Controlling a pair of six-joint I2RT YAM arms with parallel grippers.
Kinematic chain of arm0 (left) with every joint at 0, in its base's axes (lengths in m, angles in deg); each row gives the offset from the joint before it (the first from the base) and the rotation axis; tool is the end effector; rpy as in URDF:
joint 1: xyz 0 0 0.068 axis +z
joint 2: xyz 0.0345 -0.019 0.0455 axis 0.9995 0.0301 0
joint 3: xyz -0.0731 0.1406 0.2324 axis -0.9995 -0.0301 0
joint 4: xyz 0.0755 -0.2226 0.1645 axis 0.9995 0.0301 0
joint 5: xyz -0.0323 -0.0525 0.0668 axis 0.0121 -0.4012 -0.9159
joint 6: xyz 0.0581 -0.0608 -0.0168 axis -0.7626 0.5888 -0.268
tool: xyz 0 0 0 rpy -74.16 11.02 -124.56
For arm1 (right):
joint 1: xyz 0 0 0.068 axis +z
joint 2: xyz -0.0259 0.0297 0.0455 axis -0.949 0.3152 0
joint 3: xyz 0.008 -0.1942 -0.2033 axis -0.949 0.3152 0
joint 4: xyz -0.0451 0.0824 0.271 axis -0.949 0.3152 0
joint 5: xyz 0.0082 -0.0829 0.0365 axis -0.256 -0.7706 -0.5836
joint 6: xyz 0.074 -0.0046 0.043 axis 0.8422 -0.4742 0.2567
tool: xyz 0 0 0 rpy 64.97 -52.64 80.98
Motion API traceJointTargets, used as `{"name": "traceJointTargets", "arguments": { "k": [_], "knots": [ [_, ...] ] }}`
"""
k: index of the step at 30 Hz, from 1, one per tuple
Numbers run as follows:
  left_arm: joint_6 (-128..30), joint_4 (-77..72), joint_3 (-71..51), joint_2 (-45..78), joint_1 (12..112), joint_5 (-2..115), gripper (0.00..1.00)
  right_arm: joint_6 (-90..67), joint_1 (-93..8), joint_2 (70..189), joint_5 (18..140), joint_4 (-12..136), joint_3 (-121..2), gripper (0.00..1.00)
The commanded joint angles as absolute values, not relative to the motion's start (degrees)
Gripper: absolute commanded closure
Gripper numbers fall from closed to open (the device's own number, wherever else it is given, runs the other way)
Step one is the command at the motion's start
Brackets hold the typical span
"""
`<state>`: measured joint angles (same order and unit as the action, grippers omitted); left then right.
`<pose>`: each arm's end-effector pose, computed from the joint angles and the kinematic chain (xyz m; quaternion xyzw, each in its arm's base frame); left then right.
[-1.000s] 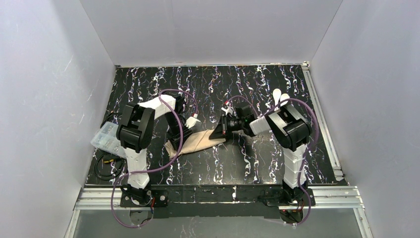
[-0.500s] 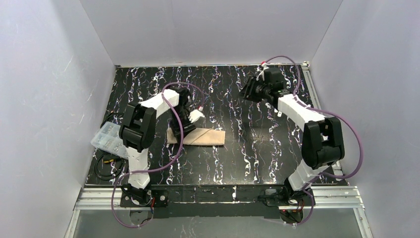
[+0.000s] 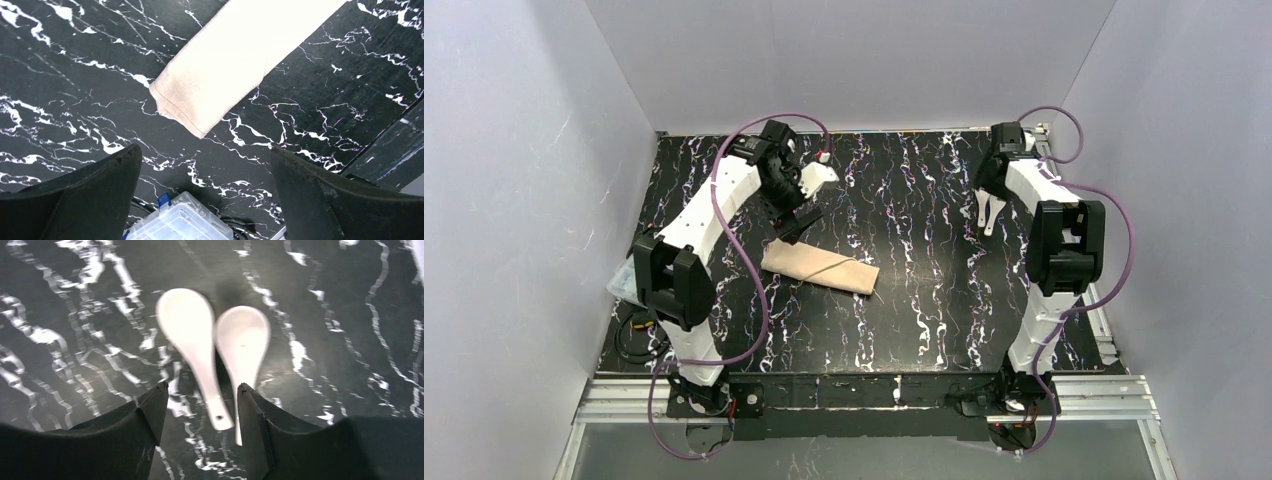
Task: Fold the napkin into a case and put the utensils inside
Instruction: Smooth out the smaller rectangle-folded napkin at the center of the board, then pick up the spoon from the center of the board.
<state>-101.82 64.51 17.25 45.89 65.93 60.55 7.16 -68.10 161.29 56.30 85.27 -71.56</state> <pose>0.3781 -0.1731 0.2760 0.5324 0.8208 -0.0759 0.1922 0.4944 0.0105 0.1903 0.2212 0.9037 -0.0347 0.3649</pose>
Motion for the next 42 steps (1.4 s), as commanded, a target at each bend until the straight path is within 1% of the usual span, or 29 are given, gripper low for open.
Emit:
{"name": "traceJointTargets", "arguments": {
  "k": [1,5,6,8,16,20,23,27,32,35,36,37,39,42],
  "knots": [
    [-97.4,67.7,20.5,45.2,69.5,62.8,0.02,6.5,-71.9,160.5,49.7,87.3,-72.7,0.38],
    [-96.9,73.7,28.2,49.4,77.0,75.0,0.02,6.7,-76.6,161.2,55.5,84.1,-71.0,0.38],
    [-97.2,76.2,31.9,51.6,77.9,76.1,0.02,6.5,-77.0,162.1,56.2,84.0,-71.2,0.38],
    [-97.6,78.6,34.2,53.0,78.3,74.5,0.02,6.1,-77.6,163.4,57.3,84.1,-72.0,0.38],
    [-95.1,69.2,26.7,46.4,78.3,73.4,0.02,8.0,-77.7,166.9,64.3,80.3,-70.2,0.38],
    [-95.0,69.1,26.5,46.1,78.3,73.3,0.02,10.3,-77.7,165.8,66.8,77.3,-67.0,0.38],
    [-94.4,69.0,26.5,45.9,78.3,73.1,0.02,10.9,-77.7,165.2,67.1,78.3,-65.8,0.39],
    [-94.0,68.6,26.5,45.5,78.3,72.1,0.02,12.0,-77.2,163.2,66.4,77.7,-61.9,0.44],
    [-94.5,68.2,26.6,45.0,78.3,70.8,0.02,12.8,-75.9,160.6,64.9,76.9,-57.5,0.49],
    [-94.7,68.2,26.6,44.6,78.3,70.5,0.02,13.5,-75.2,159.6,65.3,75.9,-55.1,0.54],
    [-94.8,68.2,26.6,44.4,78.3,70.6,0.02,13.6,-74.8,159.5,64.9,76.0,-54.7,0.58],
    [-94.9,68.2,26.6,44.4,78.3,70.5,0.02,13.6,-74.4,159.5,64.1,76.5,-54.5,0.59],
    [-95.0,68.2,26.8,44.1,78.3,70.4,0.02,13.8,-73.4,159.5,62.5,77.2,-54.1,0.65],
    [-95.2,68.2,26.9,43.9,78.3,70.6,0.02,14.1,-72.5,158.6,60.6,77.3,-53.4,0.79]
  ]
}}
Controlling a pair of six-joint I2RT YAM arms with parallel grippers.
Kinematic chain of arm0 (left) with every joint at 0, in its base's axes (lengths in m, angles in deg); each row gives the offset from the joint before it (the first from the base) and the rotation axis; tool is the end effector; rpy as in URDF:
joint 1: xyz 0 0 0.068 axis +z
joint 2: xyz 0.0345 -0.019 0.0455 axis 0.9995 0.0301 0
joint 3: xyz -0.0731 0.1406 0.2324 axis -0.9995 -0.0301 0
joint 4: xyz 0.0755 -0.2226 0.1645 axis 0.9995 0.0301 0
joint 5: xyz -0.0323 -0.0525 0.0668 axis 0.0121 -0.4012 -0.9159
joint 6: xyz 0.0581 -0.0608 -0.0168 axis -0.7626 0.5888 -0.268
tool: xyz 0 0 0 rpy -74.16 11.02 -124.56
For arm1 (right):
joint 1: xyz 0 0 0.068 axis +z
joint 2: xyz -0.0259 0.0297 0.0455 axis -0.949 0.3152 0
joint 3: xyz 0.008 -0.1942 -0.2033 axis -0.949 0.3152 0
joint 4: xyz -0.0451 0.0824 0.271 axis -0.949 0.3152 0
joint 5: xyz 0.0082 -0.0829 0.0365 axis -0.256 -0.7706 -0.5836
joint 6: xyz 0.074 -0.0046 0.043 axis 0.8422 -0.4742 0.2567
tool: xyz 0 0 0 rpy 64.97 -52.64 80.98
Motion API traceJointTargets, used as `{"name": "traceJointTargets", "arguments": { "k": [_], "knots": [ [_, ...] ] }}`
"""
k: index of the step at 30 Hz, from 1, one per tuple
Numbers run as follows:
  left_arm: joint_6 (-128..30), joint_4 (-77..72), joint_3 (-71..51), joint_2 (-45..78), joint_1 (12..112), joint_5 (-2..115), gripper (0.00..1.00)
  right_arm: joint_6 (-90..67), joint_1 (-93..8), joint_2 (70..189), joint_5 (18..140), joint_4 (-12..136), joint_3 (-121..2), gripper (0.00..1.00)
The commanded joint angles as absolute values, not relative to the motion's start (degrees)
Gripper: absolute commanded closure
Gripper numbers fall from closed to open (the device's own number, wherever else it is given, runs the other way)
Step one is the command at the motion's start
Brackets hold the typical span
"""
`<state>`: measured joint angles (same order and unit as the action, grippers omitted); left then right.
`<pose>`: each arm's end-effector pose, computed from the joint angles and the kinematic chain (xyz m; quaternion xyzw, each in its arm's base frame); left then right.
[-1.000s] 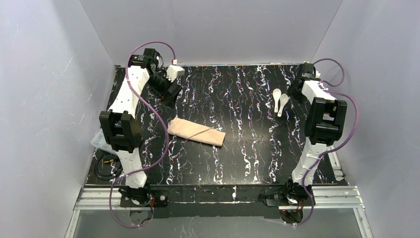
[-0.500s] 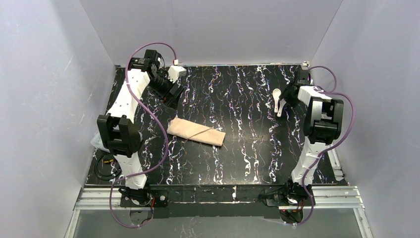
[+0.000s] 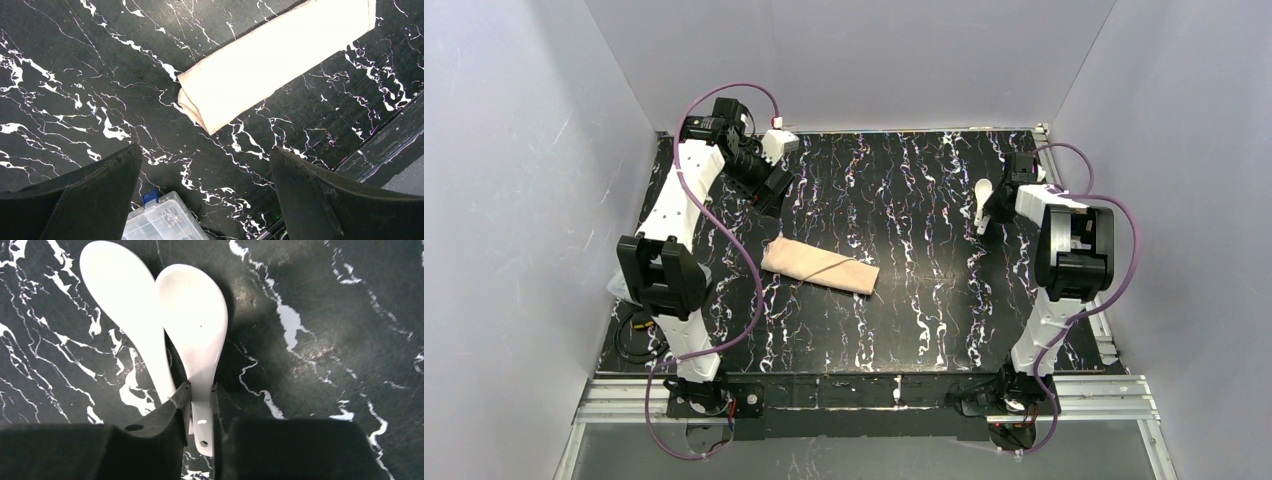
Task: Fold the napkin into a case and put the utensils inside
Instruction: Pick up the spoon from the center of the board, then pass from the right arm to the left
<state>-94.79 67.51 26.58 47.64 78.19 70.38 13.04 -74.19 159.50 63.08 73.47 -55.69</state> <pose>0.4139 -0.1028 0.3180 0.4006 0.8709 -0.1395 0.2480 0.4585 -0.0317 0.1242 0.2969 0.8940 0.0135 0.3353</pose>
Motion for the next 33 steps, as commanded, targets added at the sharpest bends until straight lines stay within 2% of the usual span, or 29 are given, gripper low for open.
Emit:
{"name": "traceJointTargets", "arguments": {
  "k": [1,4,5,10,17,21,27,33],
  "knots": [
    [-95.3,68.3,26.9,43.9,78.3,70.7,0.02,14.3,-72.3,158.4,60.0,77.5,-53.3,0.84],
    [-95.4,68.6,27.3,44.1,78.3,71.4,0.02,14.5,-72.2,157.2,58.8,78.3,-53.5,0.98],
    [-95.2,68.7,27.5,44.3,78.3,71.8,0.02,14.7,-72.1,156.4,58.5,78.3,-53.4,0.99],
    [-92.6,69.4,29.7,45.5,78.3,77.2,0.02,18.1,-71.6,148.6,59.0,76.5,-50.4,0.99],
    [-89.4,69.9,32.6,46.3,75.8,84.3,0.02,23.6,-62.3,138.6,64.9,74.4,-45.7,0.99],
    [-86.6,69.2,29.4,45.0,74.5,94.7,0.02,31.3,-54.2,131.5,70.9,65.1,-40.3,0.99],
    [-73.9,61.1,22.8,43.0,73.5,110.7,0.02,43.4,-43.1,128.0,72.7,49.6,-40.3,0.99],
    [-58.8,43.7,14.9,37.3,72.3,109.6,0.02,51.4,-35.3,129.7,67.5,45.9,-45.6,0.99]
  ]
}}
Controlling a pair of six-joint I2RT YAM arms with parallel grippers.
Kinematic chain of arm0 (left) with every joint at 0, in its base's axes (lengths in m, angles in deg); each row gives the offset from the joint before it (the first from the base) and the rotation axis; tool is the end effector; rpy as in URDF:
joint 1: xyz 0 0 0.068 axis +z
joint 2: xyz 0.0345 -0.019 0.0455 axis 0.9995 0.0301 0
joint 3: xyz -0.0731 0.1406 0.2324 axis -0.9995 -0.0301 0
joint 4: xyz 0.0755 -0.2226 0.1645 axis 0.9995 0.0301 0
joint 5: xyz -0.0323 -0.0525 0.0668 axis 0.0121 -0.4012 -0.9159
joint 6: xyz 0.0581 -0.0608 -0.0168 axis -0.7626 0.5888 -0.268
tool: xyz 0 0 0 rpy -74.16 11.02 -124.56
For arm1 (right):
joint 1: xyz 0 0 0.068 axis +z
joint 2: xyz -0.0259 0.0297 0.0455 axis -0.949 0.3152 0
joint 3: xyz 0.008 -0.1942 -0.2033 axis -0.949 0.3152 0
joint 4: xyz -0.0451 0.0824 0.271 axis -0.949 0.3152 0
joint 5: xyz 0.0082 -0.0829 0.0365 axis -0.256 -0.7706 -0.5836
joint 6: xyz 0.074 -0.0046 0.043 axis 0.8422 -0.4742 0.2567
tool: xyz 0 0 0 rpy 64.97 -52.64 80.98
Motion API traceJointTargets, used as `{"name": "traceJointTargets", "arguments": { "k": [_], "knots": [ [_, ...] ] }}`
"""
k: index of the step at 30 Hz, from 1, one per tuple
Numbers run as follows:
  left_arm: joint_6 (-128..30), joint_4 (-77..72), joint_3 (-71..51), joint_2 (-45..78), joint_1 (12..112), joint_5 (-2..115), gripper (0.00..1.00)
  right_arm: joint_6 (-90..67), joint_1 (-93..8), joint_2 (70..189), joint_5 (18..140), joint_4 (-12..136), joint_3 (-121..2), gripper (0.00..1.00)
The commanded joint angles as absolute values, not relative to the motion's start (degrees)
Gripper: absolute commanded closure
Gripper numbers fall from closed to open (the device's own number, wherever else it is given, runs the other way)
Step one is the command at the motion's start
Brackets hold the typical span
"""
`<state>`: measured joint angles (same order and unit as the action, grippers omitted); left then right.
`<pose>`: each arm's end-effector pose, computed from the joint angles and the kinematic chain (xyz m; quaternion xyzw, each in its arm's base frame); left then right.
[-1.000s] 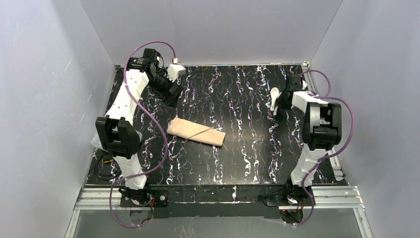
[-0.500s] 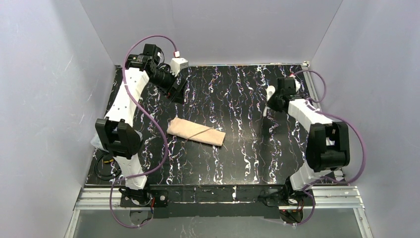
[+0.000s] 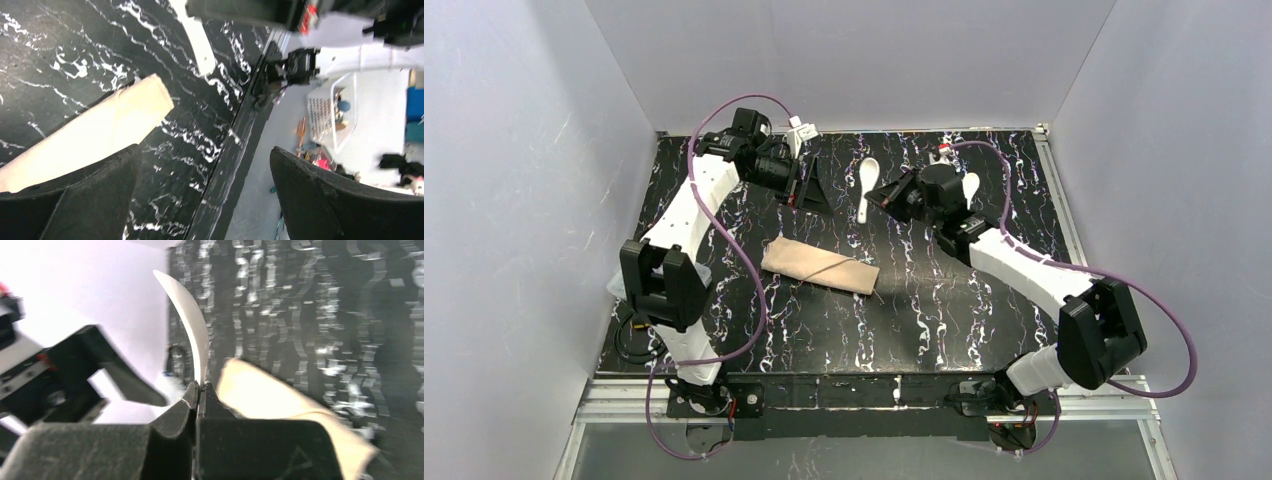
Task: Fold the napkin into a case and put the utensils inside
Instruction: Pass from the right arm to the left
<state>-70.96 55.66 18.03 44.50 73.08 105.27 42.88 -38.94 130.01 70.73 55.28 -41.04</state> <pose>0.3846 -0.1703 0.3284 0.3144 0.7952 -0.4697 0.2195 0.3331 0.2124 0.2768 0.2031 0.7860 0.4221 0.4035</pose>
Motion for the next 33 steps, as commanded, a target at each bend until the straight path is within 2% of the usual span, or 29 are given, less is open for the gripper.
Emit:
{"name": "traceJointTargets", "arguments": {
  "k": [1,5,6,9,11,15,16,20,22,23,24,25,26,27,33],
  "knots": [
    [-57.2,42.2,14.0,36.6,72.2,109.2,0.02,52.6,-34.5,130.1,67.3,44.8,-45.8,0.99],
    [-54.3,38.8,11.1,34.3,71.1,106.8,0.02,55.9,-31.6,131.6,66.2,40.7,-46.4,0.99],
    [-53.7,37.6,9.8,33.6,71.0,106.3,0.05,56.7,-31.1,132.3,66.3,39.8,-46.8,0.99],
    [-52.5,34.1,6.1,31.7,70.6,105.9,0.21,58.1,-30.0,134.0,66.3,37.1,-47.3,0.99],
    [-52.3,34.0,5.3,31.6,70.5,106.9,0.4,58.3,-29.6,134.6,66.5,35.8,-47.8,0.99],
    [-50.9,32.5,4.6,31.5,70.5,108.9,0.7,59.0,-28.6,135.1,66.2,33.2,-47.3,0.99],
    [-50.6,32.3,4.6,31.5,70.5,109.3,0.74,59.2,-28.5,135.1,66.1,32.7,-47.2,0.99],
    [-50.6,32.4,4.2,31.6,70.6,109.4,0.75,59.6,-28.1,135.3,66.2,32.2,-47.2,0.99],
    [-50.2,32.5,3.7,31.6,70.7,109.4,0.73,60.0,-27.8,135.2,66.1,31.7,-47.0,0.99],
    [-49.6,31.9,3.2,31.4,70.7,109.4,0.69,60.0,-27.8,135.2,66.2,31.4,-46.9,0.99],
    [-48.6,30.8,2.5,31.1,70.7,109.4,0.58,59.9,-27.6,135.1,66.1,31.5,-47.0,0.99],
    [-47.4,29.4,1.7,30.7,70.7,109.4,0.38,59.7,-27.6,135.0,65.9,31.7,-47.1,0.99],
    [-46.2,28.2,0.6,30.3,70.7,109.0,0.07,59.7,-27.6,135.0,65.8,31.8,-47.2,0.99],
    [-45.3,27.5,0.3,30.0,70.7,108.6,0.02,59.7,-27.6,134.9,65.7,31.8,-47.3,0.99],
    [-43.1,24.3,-1.1,28.3,70.8,105.3,0.02,60.0,-27.4,135.3,65.8,31.2,-47.8,0.99]
  ]
}}
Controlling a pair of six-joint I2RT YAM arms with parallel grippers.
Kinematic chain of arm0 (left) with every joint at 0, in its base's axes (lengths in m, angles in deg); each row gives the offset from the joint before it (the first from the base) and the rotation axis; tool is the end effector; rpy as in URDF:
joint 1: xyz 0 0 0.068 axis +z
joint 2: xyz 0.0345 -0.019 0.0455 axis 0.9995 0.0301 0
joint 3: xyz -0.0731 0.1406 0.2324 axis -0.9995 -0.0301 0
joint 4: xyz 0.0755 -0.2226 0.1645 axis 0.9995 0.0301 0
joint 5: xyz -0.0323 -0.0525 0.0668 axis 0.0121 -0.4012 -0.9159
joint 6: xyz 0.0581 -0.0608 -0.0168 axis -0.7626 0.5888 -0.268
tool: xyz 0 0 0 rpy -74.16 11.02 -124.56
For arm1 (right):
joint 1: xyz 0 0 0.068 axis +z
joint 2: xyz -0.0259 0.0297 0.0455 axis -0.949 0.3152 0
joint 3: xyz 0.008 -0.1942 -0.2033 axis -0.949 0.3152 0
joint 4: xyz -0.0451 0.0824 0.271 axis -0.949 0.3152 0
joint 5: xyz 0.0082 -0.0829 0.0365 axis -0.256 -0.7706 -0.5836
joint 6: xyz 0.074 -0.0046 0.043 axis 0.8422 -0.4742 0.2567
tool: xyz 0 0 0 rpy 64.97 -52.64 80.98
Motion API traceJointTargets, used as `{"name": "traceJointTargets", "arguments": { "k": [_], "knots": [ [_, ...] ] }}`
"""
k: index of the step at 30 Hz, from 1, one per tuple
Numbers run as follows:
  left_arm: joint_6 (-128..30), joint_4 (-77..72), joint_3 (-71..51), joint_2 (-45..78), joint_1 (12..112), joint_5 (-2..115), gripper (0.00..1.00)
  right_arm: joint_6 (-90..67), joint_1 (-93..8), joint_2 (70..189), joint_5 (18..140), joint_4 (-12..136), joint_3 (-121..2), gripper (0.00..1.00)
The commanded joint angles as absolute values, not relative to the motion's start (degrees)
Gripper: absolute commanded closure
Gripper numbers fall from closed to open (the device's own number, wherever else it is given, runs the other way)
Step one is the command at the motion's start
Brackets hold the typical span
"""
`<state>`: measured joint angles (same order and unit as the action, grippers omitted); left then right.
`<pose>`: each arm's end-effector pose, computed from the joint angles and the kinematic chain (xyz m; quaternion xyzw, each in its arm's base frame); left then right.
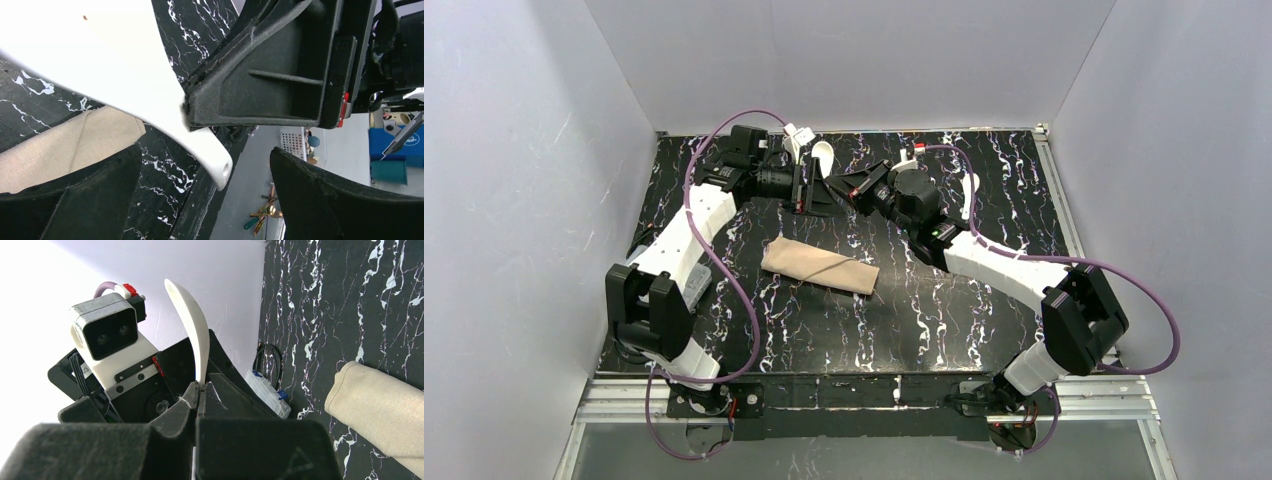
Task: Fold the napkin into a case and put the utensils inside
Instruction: Pass from the right arm to the left
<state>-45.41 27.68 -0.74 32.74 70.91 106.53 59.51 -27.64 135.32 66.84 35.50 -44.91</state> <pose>0.3568 -0.1791 0.3303 0.2314 0.7784 -0.5280 0.2485 0.3110 0.2915 0.3194 0.2330 0.6689 0.6016 0.3692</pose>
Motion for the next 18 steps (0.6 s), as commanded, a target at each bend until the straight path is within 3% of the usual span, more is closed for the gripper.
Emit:
{"name": "traceJointTargets", "arguments": {
  "k": [1,4,9,14,17,18],
  "knots": [
    [-42.8,23.9,-1.1,28.1,70.9,105.1,0.02,60.0,-27.3,135.2,65.6,31.2,-47.8,0.99],
    [-40.1,21.0,-1.8,28.0,71.3,107.2,0.16,59.5,-27.1,135.2,65.2,31.3,-47.9,0.99],
    [-37.8,18.6,-2.2,29.0,71.5,111.8,0.57,58.5,-26.8,135.3,64.7,31.5,-48.6,0.99],
    [-37.3,18.7,-2.9,29.1,71.5,113.0,0.77,58.7,-26.4,135.7,64.7,30.6,-48.4,0.99],
    [-39.1,20.6,-2.6,28.4,71.6,112.3,1.0,58.5,-26.2,135.5,64.8,30.5,-48.4,0.99],
    [-40.3,21.3,-2.4,28.1,71.7,112.3,1.0,57.8,-26.2,135.3,65.0,30.7,-48.4,0.99]
  ]
}}
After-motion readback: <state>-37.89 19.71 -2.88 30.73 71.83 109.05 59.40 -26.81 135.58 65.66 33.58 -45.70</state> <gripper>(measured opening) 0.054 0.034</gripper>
